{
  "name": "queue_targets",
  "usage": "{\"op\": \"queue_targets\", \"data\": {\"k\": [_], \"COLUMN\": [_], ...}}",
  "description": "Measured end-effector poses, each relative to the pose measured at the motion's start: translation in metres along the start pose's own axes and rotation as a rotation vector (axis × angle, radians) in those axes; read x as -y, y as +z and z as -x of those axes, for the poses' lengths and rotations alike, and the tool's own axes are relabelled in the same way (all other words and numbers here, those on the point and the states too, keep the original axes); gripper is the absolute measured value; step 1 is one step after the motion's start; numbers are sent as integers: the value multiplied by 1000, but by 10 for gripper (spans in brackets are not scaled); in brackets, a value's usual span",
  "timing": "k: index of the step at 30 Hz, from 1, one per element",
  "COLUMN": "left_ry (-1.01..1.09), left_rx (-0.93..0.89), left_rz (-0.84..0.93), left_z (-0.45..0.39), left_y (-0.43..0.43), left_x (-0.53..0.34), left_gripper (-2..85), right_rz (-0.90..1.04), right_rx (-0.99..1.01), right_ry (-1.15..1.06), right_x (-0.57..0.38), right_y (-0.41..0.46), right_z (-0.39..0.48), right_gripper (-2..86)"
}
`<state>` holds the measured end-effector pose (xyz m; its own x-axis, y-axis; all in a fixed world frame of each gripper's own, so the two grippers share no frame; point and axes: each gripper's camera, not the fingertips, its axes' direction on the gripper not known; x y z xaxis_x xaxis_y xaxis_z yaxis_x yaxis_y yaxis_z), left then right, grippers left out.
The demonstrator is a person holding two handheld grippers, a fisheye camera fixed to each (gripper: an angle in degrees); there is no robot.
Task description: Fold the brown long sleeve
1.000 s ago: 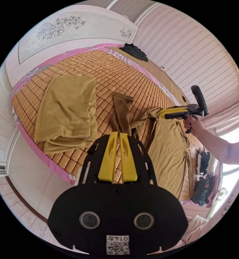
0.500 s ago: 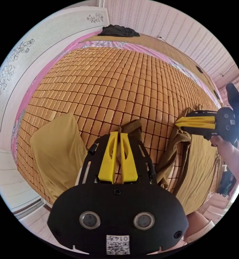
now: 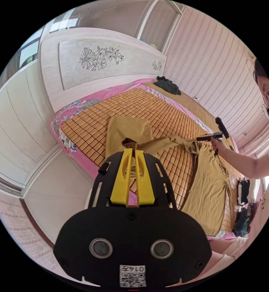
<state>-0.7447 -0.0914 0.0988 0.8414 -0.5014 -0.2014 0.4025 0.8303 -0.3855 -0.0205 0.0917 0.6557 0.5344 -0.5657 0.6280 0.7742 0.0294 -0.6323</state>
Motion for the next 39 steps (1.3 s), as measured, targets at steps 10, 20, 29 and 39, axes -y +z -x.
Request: {"op": "queue_targets", "data": {"k": [10, 20, 29, 39], "left_ry": [103, -273, -267, 41], "left_rx": [10, -60, 25, 179], "left_rz": [-145, -9, 447, 452], "left_z": [40, 72, 47, 13], "left_y": [-19, 3, 102, 87], "left_x": [25, 24, 84, 116], "left_gripper": [0, 23, 62, 14], "right_rz": [25, 55, 62, 56], "right_rx": [1, -30, -54, -46], "right_ry": [30, 42, 40, 45], "right_x": [13, 17, 21, 27], "right_y": [13, 26, 26, 30], "right_z": [-1, 4, 7, -2], "right_gripper": [-1, 0, 1, 1]}}
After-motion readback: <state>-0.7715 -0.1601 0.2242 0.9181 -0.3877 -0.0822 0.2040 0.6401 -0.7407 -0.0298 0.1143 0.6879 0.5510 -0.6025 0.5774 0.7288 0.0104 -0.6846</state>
